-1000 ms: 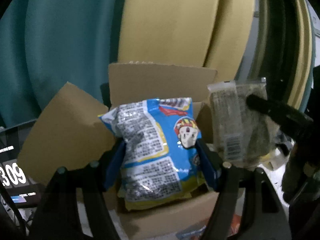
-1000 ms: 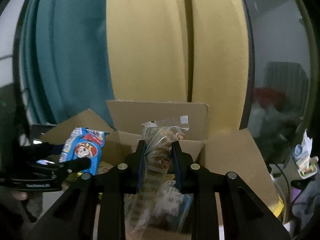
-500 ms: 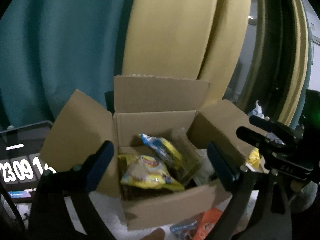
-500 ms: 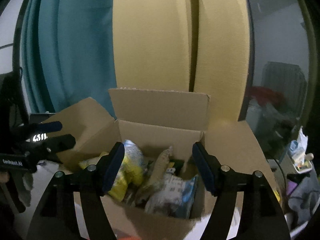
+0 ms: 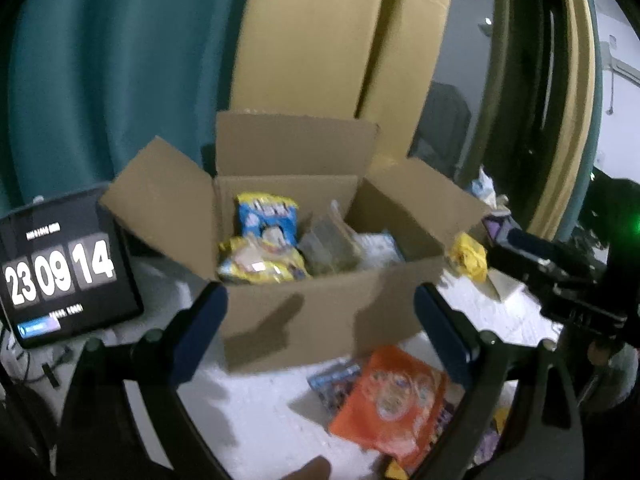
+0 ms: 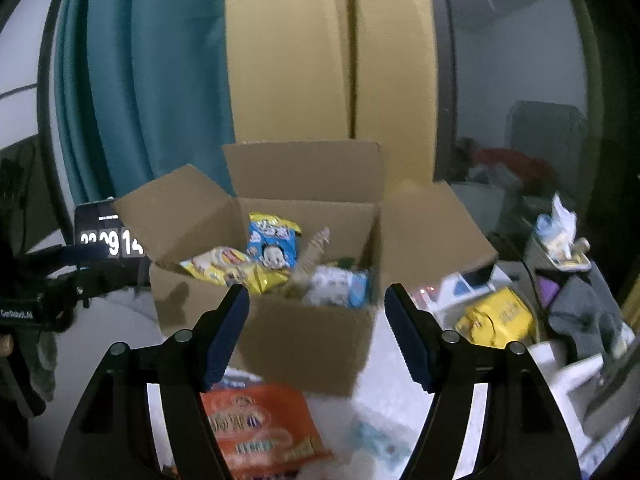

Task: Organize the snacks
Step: 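Grasp the orange bag with the left tool while the right grasps the clear bag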

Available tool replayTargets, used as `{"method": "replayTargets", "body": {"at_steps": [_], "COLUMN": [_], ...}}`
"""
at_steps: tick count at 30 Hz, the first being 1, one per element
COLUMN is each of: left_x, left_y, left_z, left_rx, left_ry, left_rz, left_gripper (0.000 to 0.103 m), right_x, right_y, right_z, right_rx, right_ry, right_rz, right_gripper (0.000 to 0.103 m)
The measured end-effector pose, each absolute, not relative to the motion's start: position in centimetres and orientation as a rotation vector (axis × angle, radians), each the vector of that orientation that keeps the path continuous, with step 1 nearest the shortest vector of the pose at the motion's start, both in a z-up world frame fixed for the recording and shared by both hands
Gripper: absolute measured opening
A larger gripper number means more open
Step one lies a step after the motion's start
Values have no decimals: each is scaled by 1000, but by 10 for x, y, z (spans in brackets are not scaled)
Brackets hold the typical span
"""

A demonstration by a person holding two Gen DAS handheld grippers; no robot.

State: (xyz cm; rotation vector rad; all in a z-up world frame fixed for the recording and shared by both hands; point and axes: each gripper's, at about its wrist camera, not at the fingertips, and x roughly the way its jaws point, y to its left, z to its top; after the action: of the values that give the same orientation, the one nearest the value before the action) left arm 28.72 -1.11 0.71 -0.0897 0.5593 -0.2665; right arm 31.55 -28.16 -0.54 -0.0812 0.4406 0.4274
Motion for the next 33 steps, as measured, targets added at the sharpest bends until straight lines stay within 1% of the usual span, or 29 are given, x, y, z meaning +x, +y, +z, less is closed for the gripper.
{"method": "replayTargets", "body": {"at_steps": [6, 15, 23, 25, 30, 33], "left_x": [281, 288, 289, 289, 293, 292], "left_y": [-44, -92, -127, -135, -134, -138], "left_z": [-28, -72, -108, -120, -126, -129], "left_rx": [-28, 95, 241, 299, 290, 302], "left_ry": [685, 809, 911, 942, 955, 953], "left_rz": [-329, -392, -397, -369, -380, -392], "left_gripper": [96, 96, 96, 96, 96, 95], "right_x": [298, 289, 301, 303, 306, 309], "right_y": [-313, -359, -368, -368, -364, -359], "right_z": [-28, -71, -130, -137, -142, -148], "right_rx": [-27, 61, 164, 172, 174, 167], "right_ry": [494, 586, 769, 791, 812, 866], "right_rz": [386, 325, 375, 378, 390, 411], "right_gripper": [74, 74, 76, 77, 77, 77]}}
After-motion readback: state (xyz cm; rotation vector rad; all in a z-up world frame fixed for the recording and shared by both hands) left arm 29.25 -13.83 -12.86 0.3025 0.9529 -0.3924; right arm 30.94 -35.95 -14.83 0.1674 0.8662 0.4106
